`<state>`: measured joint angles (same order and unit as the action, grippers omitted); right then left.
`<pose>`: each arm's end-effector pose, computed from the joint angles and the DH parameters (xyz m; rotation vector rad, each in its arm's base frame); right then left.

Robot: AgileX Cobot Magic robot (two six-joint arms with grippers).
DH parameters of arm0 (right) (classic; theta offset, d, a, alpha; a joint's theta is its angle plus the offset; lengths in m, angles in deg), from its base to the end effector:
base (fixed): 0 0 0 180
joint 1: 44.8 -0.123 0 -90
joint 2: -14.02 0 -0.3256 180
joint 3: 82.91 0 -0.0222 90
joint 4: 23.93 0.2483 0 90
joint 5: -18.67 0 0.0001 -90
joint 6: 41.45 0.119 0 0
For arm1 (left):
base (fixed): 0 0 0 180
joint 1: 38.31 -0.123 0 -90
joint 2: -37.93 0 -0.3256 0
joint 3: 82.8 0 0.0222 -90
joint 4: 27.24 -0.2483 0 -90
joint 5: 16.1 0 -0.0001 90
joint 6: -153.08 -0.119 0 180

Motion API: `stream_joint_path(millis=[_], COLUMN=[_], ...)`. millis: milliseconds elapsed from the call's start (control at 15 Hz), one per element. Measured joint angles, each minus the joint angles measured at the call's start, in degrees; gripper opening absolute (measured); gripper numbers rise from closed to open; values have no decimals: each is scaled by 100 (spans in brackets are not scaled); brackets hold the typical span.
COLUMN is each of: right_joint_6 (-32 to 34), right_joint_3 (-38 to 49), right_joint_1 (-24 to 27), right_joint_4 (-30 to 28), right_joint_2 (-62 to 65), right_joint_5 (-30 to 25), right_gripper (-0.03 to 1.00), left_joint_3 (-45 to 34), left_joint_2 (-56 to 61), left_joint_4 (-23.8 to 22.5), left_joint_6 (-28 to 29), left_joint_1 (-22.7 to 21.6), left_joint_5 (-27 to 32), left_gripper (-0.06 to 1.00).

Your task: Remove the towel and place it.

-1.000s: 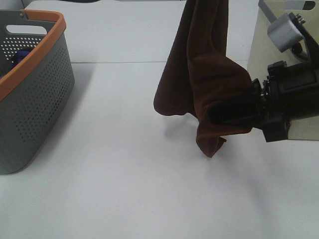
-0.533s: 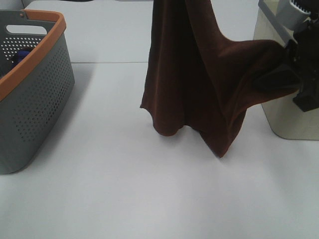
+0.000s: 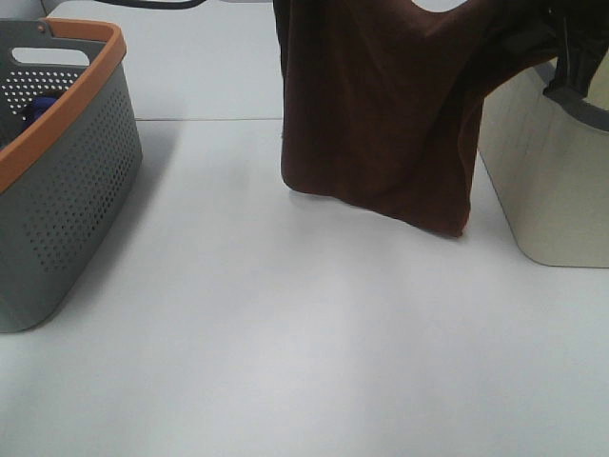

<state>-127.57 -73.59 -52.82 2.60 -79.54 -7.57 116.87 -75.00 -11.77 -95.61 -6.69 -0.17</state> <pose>0.3539 0.0736 0.3445 -1.3589 1.7471 -0.3073 0.4113 -0.2635 0.3929 1.3248 1.3618 0.1938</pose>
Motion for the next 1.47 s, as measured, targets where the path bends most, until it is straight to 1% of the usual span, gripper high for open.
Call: stream_joint_path(millis=[133,267,333,400,467,533,600,667,867,933,1067,1133,1267,1400,1467], right_joint_6=[-642,-1192,-1404,-1484,-1639,-1776,-1919,-1994,-2045,-1908,-1564,-1134,-728,-235,46], right_joint_3=[-378,-716,-854,-922,-1049,-1157,-1261,-1392,-1742,-1765,-1765,-1765,-1770,-1770,-1770], right_joint_1=[0,0,0,0,0,0,0,0,0,0,0,0,0,0,0], right_joint_4=[-6,-6,-6,-6,-6,-6,-11,-11,-52,-52,-40,-29,-29,-34,-34], right_joint_2=[-430,-848,-1066,-1152,-1369,-1558,-1736,-1908,-2240,-2326,-2412,-2429,-2429,-2429,-2429], right_joint_5=[453,1100,1484,1639,2011,2332,2624,2807,2945,2928,2584,1450,86,-1146,-1702], right_gripper=[2,2,2,2,2,2,2,2,2,2,2,2,2,2,2], left_joint_3=[0,0,0,0,0,0,11,97,493,516,539,550,550,550,550], left_joint_2=[-281,-619,-710,-882,-1077,-1272,-1444,-1616,-2034,-2063,-2063,-2063,-2057,-2045,-2045], left_joint_4=[-34,-40,-40,-40,-40,-40,-46,-46,-63,-63,-57,-52,-46,-63,-155], left_joint_6=[0,0,0,0,0,0,0,0,0,0,0,0,17,212,355], left_joint_1=[-29,-63,-69,-97,-126,-149,-201,-218,-321,-332,-332,-332,-332,-355,-401], left_joint_5=[-1049,-2068,-2355,-2888,-3449,-3890,-4183,-4314,-4309,-4137,-3501,-2166,-395,1169,1828], left_gripper=[0,0,0,0,0,0,0,0,0,0,0,0,0,0,0])
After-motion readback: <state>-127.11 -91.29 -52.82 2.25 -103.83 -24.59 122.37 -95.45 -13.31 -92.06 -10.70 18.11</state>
